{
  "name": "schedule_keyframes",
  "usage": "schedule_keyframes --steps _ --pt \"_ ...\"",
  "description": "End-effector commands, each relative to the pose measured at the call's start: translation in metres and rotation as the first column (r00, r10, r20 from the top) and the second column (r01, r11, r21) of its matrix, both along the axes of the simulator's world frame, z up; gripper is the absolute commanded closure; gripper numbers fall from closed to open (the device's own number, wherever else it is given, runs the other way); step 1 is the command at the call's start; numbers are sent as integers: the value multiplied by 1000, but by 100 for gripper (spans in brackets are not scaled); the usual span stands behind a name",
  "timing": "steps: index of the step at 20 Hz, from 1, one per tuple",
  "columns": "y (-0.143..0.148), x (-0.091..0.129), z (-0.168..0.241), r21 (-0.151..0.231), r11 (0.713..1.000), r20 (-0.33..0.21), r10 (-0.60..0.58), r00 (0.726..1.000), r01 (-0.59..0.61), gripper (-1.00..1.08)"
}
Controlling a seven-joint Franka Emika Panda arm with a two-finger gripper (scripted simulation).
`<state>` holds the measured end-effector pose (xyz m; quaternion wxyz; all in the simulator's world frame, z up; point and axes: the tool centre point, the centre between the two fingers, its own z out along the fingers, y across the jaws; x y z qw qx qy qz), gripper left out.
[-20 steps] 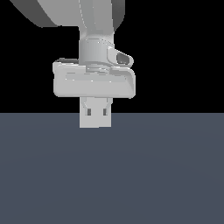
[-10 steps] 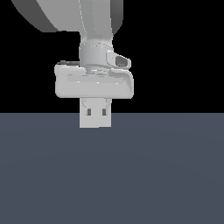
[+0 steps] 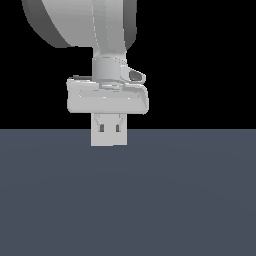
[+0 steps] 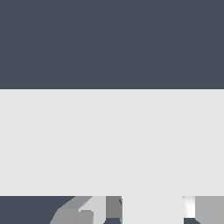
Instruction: Plug the charger into the wall socket.
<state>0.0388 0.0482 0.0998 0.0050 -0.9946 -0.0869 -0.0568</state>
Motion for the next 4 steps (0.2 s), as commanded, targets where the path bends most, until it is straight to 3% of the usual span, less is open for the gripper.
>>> schedule_keyframes --steps 1,4 --pt "1 4 0 0 1000 0 0 1000 0 108" --pt "1 5 0 0 1000 0 0 1000 0 108"
